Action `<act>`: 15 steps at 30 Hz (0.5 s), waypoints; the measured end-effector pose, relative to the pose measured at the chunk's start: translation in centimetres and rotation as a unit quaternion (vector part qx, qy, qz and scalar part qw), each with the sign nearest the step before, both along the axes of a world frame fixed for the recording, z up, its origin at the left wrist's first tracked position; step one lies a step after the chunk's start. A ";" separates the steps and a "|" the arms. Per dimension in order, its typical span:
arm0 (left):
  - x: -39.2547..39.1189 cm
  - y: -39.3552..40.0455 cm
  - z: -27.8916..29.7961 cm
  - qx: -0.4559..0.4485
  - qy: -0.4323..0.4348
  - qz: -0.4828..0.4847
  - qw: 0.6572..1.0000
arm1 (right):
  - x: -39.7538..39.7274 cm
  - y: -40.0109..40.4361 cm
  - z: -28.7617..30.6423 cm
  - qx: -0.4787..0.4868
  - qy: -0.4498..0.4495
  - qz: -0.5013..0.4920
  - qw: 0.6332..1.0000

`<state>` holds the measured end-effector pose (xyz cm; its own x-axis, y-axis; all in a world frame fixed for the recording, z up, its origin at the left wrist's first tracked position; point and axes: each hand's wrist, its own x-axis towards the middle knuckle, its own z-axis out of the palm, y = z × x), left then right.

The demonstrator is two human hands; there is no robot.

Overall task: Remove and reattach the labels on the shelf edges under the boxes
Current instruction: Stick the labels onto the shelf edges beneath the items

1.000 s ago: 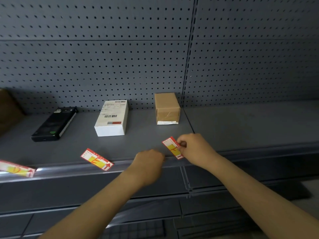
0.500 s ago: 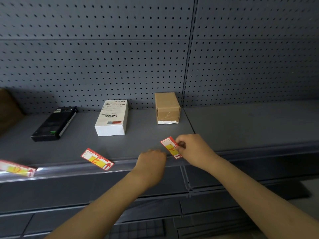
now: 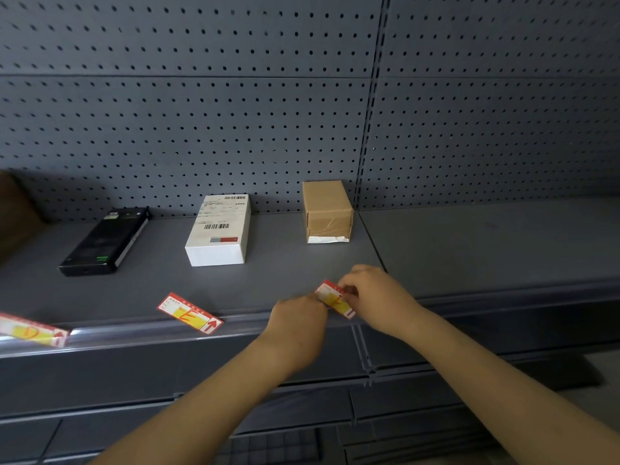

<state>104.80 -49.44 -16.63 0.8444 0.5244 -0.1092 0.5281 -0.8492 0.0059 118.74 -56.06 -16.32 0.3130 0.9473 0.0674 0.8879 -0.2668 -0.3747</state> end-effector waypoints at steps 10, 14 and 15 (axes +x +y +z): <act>-0.1 -0.3 -0.1 0.025 0.030 -0.023 0.999 | -0.3 0.2 -0.4 -0.011 -0.036 -0.001 0.999; -0.2 0.4 0.3 0.020 0.014 -0.020 0.999 | -0.5 0.2 -0.4 -0.013 -0.059 0.013 0.998; -0.3 0.6 0.6 0.018 0.010 -0.018 1.000 | -0.5 0.2 -0.4 -0.014 -0.069 0.016 0.997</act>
<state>104.55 -48.81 -16.05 0.8604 0.4982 -0.1069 0.4975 -0.8667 -0.0355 118.20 -55.88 -16.71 0.2716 0.9590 0.0811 0.9389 -0.2455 -0.2413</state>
